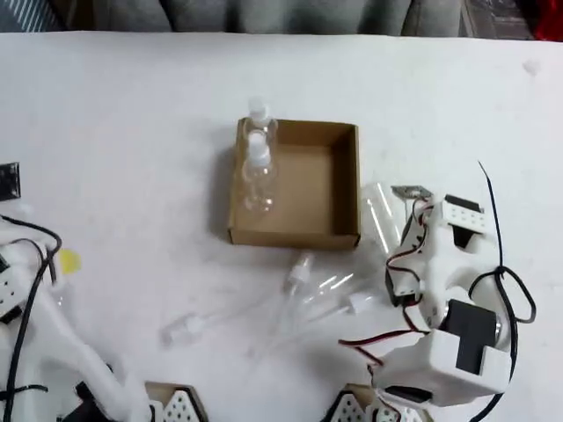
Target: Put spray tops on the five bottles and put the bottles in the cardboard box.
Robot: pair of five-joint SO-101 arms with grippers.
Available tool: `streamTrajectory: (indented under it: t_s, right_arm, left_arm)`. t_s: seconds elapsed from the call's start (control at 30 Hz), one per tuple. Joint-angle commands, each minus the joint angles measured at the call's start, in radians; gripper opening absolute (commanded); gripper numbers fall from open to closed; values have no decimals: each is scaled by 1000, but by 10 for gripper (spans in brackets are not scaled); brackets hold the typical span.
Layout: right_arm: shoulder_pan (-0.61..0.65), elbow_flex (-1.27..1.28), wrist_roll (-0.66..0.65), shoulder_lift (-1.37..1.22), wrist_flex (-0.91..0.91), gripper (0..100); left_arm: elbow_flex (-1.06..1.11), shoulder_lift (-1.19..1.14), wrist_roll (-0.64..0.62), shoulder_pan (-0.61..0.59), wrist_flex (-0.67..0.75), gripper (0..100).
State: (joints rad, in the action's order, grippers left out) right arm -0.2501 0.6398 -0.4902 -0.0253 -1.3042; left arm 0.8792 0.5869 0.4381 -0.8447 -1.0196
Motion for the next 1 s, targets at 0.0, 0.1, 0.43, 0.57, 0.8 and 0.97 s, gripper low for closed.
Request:
streamTrajectory:
  t_s: [0.0,0.1,0.43,0.57,0.8,0.97]
  right_arm:
    - [4,-2,3,33,8,15]
    - [4,-2,3,33,8,15]
    - [8,-2,3,33,8,15]
    - [8,-2,3,33,8,15]
    - [10,-2,2,33,8,15]
    - [10,-2,2,33,8,15]
  left_arm:
    - [-14,-93,2,7,35,282]
    - [-43,-166,-17,-1,28,282]
    - [-112,-390,-229,-33,35,279]
    - [-176,-518,-284,-31,35,279]
    - [-292,-641,-480,-25,2,261]
    - [-344,-639,-525,-19,-77,55]
